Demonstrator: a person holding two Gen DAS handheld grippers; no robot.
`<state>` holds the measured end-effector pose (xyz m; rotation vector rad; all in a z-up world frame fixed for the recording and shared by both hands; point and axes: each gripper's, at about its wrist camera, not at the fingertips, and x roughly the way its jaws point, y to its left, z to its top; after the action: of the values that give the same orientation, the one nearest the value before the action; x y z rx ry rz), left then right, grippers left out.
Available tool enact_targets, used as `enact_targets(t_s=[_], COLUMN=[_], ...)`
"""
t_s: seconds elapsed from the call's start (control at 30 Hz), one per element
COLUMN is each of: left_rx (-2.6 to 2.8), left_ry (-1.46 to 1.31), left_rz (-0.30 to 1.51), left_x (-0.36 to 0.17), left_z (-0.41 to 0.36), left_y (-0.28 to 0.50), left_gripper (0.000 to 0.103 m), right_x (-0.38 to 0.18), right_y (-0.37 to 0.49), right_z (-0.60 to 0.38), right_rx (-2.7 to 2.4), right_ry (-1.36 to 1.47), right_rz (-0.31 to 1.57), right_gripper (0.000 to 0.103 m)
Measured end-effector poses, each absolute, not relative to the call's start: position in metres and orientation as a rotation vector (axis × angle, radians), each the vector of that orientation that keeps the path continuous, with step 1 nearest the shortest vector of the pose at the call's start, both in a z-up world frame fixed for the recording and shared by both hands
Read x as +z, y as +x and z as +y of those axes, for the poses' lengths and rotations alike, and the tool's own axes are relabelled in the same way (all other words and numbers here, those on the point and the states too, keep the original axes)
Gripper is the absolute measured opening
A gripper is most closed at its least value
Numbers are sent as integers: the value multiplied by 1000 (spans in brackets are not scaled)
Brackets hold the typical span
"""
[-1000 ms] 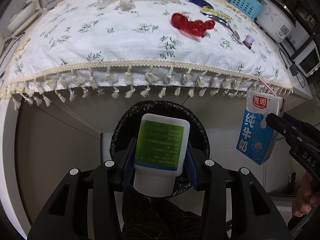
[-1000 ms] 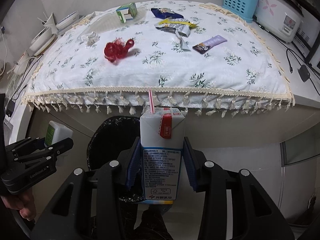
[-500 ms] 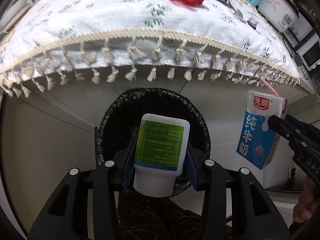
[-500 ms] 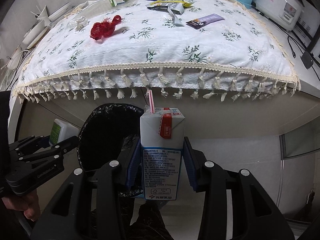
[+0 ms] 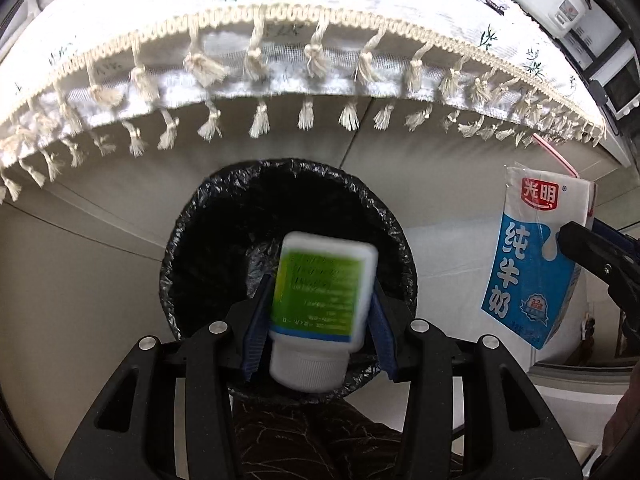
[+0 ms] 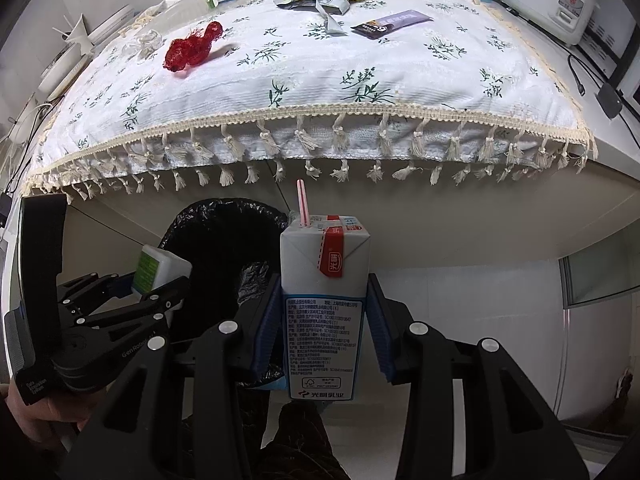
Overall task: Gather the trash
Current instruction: 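Open the left tool dropping the bottle while the right tool drops the carton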
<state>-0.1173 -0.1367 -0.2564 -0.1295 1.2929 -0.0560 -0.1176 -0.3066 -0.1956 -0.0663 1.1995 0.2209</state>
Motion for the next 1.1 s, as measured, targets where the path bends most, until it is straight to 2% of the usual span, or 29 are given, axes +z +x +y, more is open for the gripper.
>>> enact_targets(t_s=[0.2, 0.5, 1.1], left_rx=[-36, 44, 140], left_ry=[-127, -174, -200], left_rz=[1255, 1207, 1183], left_x=[-241, -221, -213], left_z=[-127, -90, -28], left_y=[-115, -117, -126], left_gripper=[71, 95, 97], right_x=[-197, -201, -221], right_y=[-109, -97, -84], right_z=[-296, -260, -201], right_rx=[234, 301, 345], right_ry=[-66, -97, -141], right_rz=[1205, 1208, 1240], right_gripper=[39, 39, 39])
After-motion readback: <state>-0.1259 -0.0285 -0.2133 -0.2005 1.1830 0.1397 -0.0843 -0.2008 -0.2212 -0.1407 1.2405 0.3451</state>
